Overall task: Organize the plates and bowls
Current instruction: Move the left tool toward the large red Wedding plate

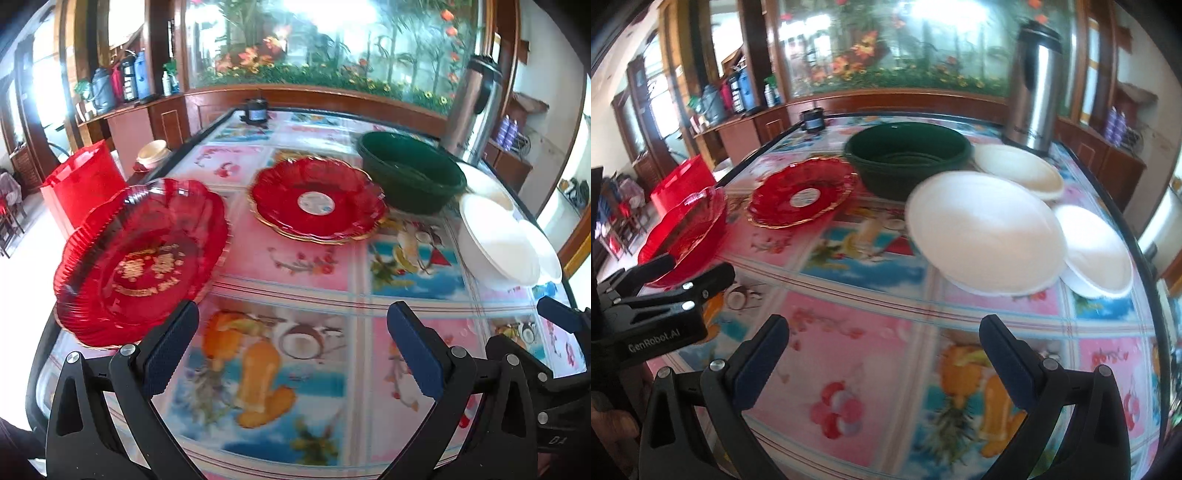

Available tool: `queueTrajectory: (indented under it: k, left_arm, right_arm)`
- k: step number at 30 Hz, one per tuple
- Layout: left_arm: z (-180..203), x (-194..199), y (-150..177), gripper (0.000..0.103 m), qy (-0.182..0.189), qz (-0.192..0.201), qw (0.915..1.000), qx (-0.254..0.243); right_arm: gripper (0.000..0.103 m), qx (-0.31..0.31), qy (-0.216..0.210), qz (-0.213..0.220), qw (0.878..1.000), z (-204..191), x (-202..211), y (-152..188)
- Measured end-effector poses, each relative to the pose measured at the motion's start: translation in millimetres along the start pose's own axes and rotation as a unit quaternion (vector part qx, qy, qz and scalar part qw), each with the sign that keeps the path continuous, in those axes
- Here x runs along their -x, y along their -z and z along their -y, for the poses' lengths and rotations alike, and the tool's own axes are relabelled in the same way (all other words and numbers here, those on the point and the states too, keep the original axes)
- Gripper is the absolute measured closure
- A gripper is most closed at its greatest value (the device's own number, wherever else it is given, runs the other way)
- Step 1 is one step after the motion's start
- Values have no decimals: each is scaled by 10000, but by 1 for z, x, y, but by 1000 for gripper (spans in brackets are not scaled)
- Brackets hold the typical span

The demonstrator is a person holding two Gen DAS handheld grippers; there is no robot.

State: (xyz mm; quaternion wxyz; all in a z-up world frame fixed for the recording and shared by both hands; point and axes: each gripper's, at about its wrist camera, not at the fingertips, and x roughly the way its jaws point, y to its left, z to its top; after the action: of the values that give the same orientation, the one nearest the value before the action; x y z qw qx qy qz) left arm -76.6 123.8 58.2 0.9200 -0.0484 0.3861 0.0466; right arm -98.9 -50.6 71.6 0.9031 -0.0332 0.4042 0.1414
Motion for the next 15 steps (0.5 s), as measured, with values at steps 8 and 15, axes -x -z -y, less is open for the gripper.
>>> queueTrajectory:
  k: [8, 15]
  left_arm:
    - [-36, 11, -1, 0, 259, 201, 9992, 218]
    - [-55, 10, -3, 0, -70, 142, 9997, 183]
  right_arm:
    - [0, 232, -263, -22, 9994, -32, -9, -8]
    - [0, 463, -454, -70, 9979, -63, -19, -19]
